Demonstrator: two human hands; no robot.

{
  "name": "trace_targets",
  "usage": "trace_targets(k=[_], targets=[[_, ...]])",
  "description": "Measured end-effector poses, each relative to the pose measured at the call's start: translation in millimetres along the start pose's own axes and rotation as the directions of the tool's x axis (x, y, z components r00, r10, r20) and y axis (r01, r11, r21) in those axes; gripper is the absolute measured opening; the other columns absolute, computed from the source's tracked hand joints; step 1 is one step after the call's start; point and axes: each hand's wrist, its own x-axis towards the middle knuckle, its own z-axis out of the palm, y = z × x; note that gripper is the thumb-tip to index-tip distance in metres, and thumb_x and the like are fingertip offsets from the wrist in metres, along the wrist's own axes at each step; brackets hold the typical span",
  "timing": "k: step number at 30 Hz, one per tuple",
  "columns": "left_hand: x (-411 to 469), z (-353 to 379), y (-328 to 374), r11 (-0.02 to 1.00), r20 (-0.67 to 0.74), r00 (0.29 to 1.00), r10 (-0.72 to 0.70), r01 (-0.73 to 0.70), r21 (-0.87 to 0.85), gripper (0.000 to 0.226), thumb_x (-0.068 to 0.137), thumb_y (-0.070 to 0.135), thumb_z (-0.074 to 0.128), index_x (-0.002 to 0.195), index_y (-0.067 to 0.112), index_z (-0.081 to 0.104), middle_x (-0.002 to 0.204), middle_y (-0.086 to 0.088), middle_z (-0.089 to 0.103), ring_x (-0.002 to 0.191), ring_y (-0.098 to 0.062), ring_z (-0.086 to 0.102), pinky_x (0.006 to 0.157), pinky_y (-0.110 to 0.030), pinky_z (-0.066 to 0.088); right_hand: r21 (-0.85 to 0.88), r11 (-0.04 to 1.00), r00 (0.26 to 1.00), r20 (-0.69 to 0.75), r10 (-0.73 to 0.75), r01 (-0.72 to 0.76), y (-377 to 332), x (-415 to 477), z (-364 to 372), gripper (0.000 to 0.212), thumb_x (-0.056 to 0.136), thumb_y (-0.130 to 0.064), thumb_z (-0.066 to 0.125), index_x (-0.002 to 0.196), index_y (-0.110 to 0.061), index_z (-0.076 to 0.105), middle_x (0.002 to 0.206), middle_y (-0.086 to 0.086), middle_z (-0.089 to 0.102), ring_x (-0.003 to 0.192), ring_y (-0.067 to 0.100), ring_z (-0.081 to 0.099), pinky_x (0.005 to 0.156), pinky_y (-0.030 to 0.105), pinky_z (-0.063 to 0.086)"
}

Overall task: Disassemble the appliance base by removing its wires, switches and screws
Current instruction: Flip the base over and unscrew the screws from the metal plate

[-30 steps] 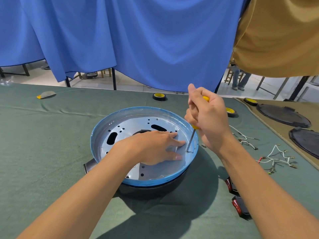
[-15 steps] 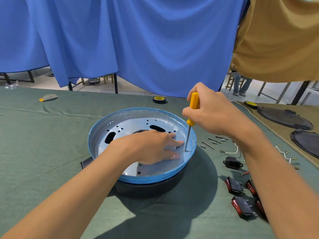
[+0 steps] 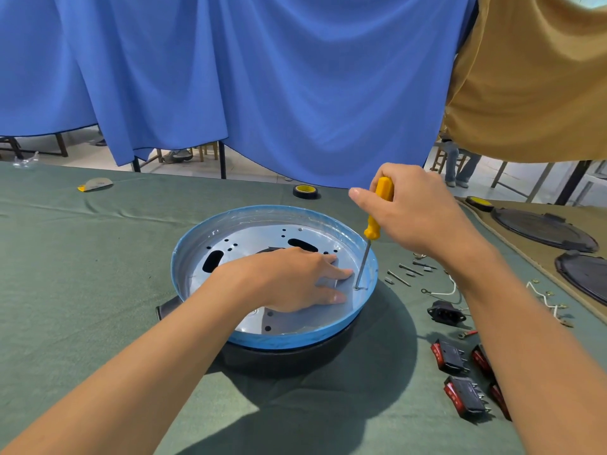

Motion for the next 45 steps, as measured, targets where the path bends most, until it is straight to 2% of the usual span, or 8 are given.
trace_targets(k=[12, 16, 25, 29, 33, 37, 41, 45], targets=[[-0.1, 0.7, -0.7, 1.0, -0.01, 1.0, -0.001, 0.001, -0.004, 0.052, 0.098, 0.052, 0.037, 0.149, 0.044, 0.026, 0.159, 0.018, 0.014, 0.14, -0.021, 0.03, 0.112, -0.042, 0.027, 0.001, 1.0, 0.991, 0.135, 0.013, -0.013, 0.9, 1.3, -9.0, 0.013, 0.085, -0.034, 0.058, 0.078, -0.024, 0.053, 0.071, -0.001, 0.056, 0.07, 0.019, 0.05, 0.057, 0.032, 0.037], [0.6, 1.7, -2.2, 1.0, -0.009, 1.0, -0.001, 0.001, -0.017, 0.053, 0.098, 0.053, 0.038, 0.148, 0.044, 0.025, 0.159, 0.018, 0.013, 0.141, -0.02, 0.029, 0.113, -0.043, 0.026, -0.038, 0.999, 0.997, 0.079, 0.007, -0.004, -1.0, 1.1, -7.3, 0.04, 0.089, -0.051, 0.055, 0.068, -0.018, 0.051, 0.064, 0.003, 0.053, 0.069, 0.024, 0.05, 0.06, 0.038, 0.044], [2.3, 3.7, -4.9, 1.0, -0.021, 1.0, 0.019, -0.019, -0.01, 0.053, 0.098, 0.052, 0.038, 0.149, 0.042, 0.026, 0.158, 0.013, 0.02, 0.139, -0.021, 0.031, 0.112, -0.044, 0.028, -0.077, 0.997, 0.996, 0.086, 0.037, -0.031, 0.3, 1.0, -7.8, 0.042, 0.085, -0.059, 0.059, 0.077, -0.018, 0.054, 0.069, 0.003, 0.057, 0.072, 0.024, 0.055, 0.062, 0.039, 0.047], [3.4, 4.0, -6.0, 0.999, -0.02, 0.999, 0.028, -0.028, -0.014, 0.052, 0.099, 0.052, 0.037, 0.149, 0.041, 0.027, 0.156, 0.012, 0.025, 0.136, -0.022, 0.036, 0.109, -0.044, 0.03, -0.032, 0.998, 0.985, 0.165, 0.053, -0.049, 2.6, 2.4, -9.7, 0.016, 0.083, -0.036, 0.061, 0.082, -0.023, 0.054, 0.074, 0.002, 0.059, 0.072, 0.022, 0.054, 0.057, 0.033, 0.042], [3.9, 5.3, -6.8, 1.0, -0.025, 1.0, 0.013, -0.014, -0.017, 0.052, 0.098, 0.054, 0.037, 0.148, 0.044, 0.026, 0.159, 0.016, 0.017, 0.141, -0.021, 0.029, 0.112, -0.043, 0.026, -0.096, 0.995, 0.997, 0.066, 0.047, -0.04, -0.7, 0.8, -7.9, 0.045, 0.088, -0.057, 0.056, 0.068, -0.017, 0.048, 0.064, 0.004, 0.051, 0.065, 0.025, 0.05, 0.057, 0.036, 0.042], [4.6, 5.8, -7.6, 1.0, -0.029, 0.999, 0.02, -0.021, -0.013, 0.053, 0.098, 0.054, 0.037, 0.148, 0.045, 0.025, 0.159, 0.017, 0.015, 0.141, -0.021, 0.029, 0.112, -0.043, 0.027, -0.066, 0.997, 0.989, 0.133, 0.057, -0.049, 2.2, 2.9, -10.0, 0.016, 0.084, -0.038, 0.058, 0.078, -0.025, 0.052, 0.073, 0.001, 0.057, 0.072, 0.02, 0.053, 0.058, 0.033, 0.039], [4.8, 6.1, -7.6, 1.0, -0.027, 1.0, 0.015, -0.015, -0.017, 0.053, 0.097, 0.055, 0.037, 0.148, 0.045, 0.025, 0.159, 0.017, 0.013, 0.143, -0.021, 0.026, 0.113, -0.044, 0.025, -0.134, 0.989, 0.996, 0.049, 0.069, -0.062, 0.3, 1.8, -5.2, 0.043, 0.087, -0.06, 0.053, 0.073, -0.019, 0.05, 0.069, 0.003, 0.055, 0.07, 0.024, 0.053, 0.06, 0.037, 0.044], [5.3, 6.7, -8.6, 1.0, -0.027, 0.999, 0.018, -0.018, -0.015, 0.053, 0.097, 0.055, 0.037, 0.148, 0.046, 0.025, 0.159, 0.018, 0.012, 0.144, -0.021, 0.024, 0.115, -0.045, 0.023, -0.084, 0.994, 0.99, 0.116, 0.077, -0.067, 2.9, 2.9, -3.8, 0.016, 0.085, -0.038, 0.057, 0.084, -0.024, 0.049, 0.079, 0.003, 0.057, 0.076, 0.023, 0.055, 0.056, 0.033, 0.039]])
